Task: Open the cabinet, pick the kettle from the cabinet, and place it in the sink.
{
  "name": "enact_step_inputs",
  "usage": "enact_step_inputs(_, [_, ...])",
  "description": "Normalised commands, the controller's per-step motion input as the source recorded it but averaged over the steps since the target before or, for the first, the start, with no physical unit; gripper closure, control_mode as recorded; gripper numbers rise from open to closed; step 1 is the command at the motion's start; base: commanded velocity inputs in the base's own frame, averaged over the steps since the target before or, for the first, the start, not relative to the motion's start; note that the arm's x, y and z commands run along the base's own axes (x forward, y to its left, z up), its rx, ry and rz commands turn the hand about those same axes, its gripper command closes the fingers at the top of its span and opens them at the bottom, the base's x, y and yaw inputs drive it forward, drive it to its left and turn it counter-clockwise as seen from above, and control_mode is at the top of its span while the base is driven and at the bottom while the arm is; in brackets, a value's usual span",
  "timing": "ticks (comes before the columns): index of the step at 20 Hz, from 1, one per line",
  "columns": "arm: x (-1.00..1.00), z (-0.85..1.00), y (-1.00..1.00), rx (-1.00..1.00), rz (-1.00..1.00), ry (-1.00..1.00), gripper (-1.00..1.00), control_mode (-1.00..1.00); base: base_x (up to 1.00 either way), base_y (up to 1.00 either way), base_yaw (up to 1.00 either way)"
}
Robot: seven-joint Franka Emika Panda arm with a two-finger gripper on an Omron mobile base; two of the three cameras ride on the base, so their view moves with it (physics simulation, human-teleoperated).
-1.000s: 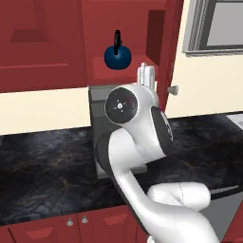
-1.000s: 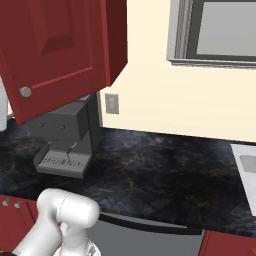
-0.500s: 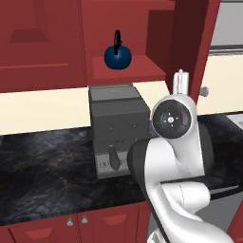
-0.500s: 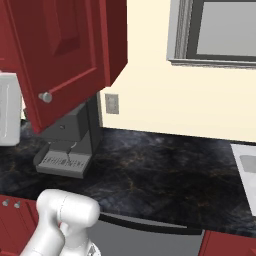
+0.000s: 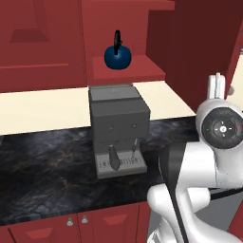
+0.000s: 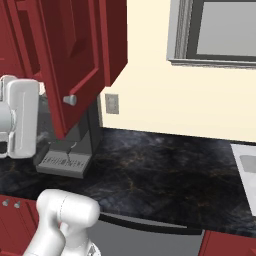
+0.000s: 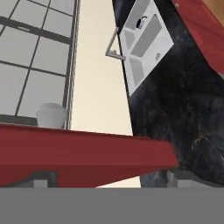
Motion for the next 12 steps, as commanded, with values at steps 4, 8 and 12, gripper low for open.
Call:
enact_step_inputs(4, [-0.31,0.09,-0.6,0.0,0.0,0.02,-1.0,-1.0,0.0,0.0,0.0])
enact_step_inputs(8, [-0.29,0.09,-0.62,0.0,0.0,0.04,-1.0,-1.0,0.0,0.0,0.0])
enact_step_inputs(12, [-0.28,0.06,-0.61,0.0,-0.02,0.08,-1.0,-1.0,0.0,0.0,0.0])
